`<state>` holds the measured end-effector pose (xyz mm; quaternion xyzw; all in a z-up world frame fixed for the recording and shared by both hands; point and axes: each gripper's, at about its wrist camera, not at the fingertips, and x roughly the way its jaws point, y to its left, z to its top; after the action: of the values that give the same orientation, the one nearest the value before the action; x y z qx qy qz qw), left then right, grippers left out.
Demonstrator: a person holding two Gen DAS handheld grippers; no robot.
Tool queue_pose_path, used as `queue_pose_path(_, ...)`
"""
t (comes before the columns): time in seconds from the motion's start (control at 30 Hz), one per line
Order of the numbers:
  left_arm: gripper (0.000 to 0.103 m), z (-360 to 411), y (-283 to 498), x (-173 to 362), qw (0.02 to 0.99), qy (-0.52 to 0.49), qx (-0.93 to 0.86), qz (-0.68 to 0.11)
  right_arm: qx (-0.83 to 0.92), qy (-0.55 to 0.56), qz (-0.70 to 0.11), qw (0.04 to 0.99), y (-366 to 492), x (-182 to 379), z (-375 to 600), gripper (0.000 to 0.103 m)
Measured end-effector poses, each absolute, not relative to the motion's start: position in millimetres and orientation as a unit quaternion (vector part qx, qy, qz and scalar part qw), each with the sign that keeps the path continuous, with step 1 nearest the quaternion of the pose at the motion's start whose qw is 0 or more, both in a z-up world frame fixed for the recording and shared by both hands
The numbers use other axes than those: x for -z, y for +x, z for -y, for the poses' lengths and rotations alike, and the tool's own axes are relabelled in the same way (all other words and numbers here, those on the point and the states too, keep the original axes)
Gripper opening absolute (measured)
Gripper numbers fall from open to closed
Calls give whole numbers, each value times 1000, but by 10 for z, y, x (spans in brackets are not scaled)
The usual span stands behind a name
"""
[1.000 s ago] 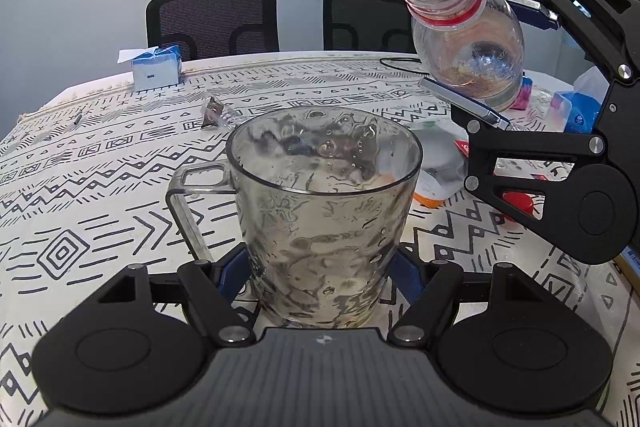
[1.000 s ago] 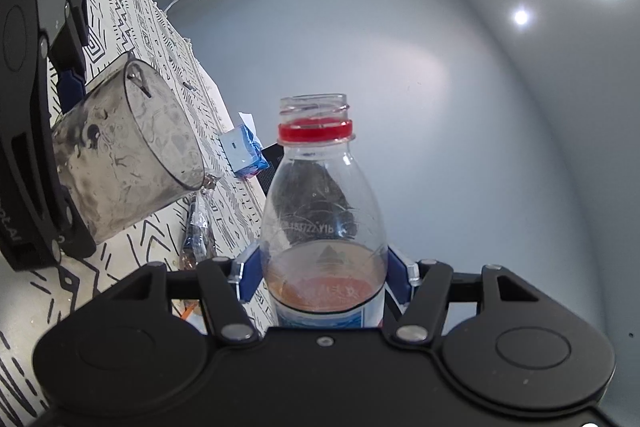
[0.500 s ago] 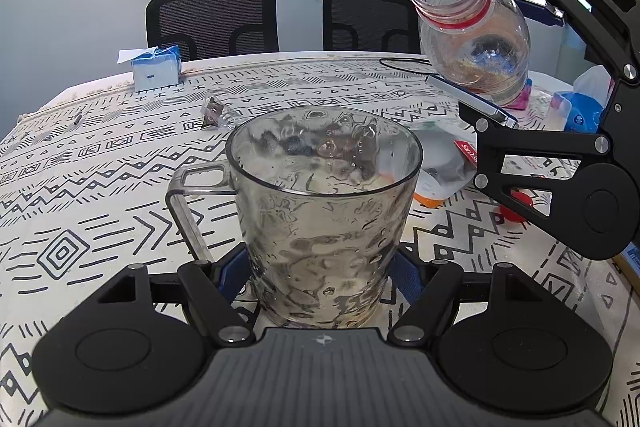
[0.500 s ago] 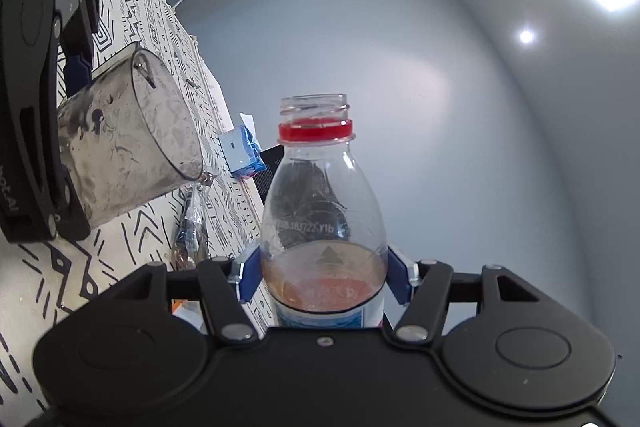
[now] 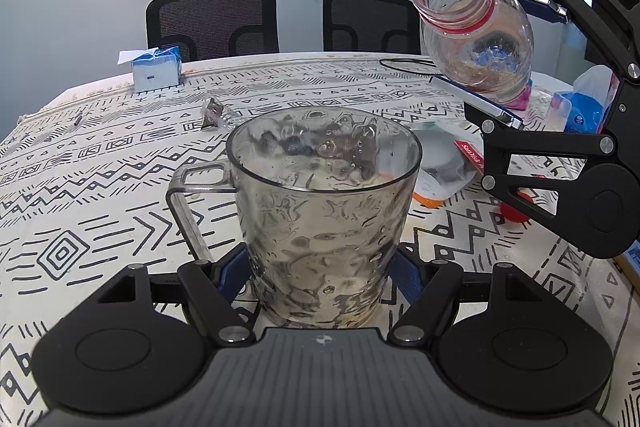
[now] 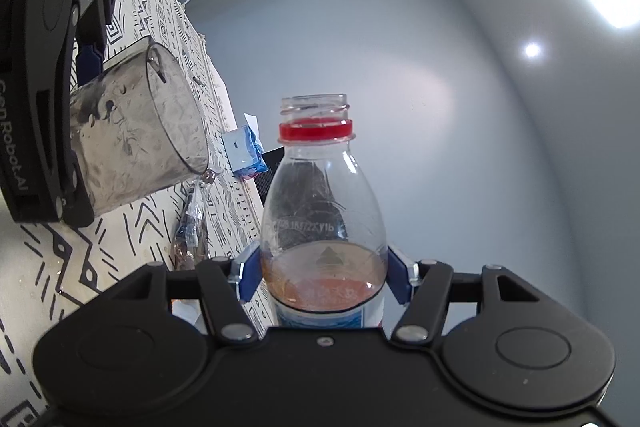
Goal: Unscrew bottle cap and pour
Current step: 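Tilt the bottle with the right tool, mouth toward the mug rim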
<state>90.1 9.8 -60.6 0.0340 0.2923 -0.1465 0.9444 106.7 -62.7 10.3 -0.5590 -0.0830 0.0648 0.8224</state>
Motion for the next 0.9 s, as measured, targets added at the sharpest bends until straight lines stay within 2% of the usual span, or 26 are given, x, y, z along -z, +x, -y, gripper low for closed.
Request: queue_pose_path(0.9,71,-121,914,611,944,35,144,-295,-69,-589,98,799,1382,-772,166,65)
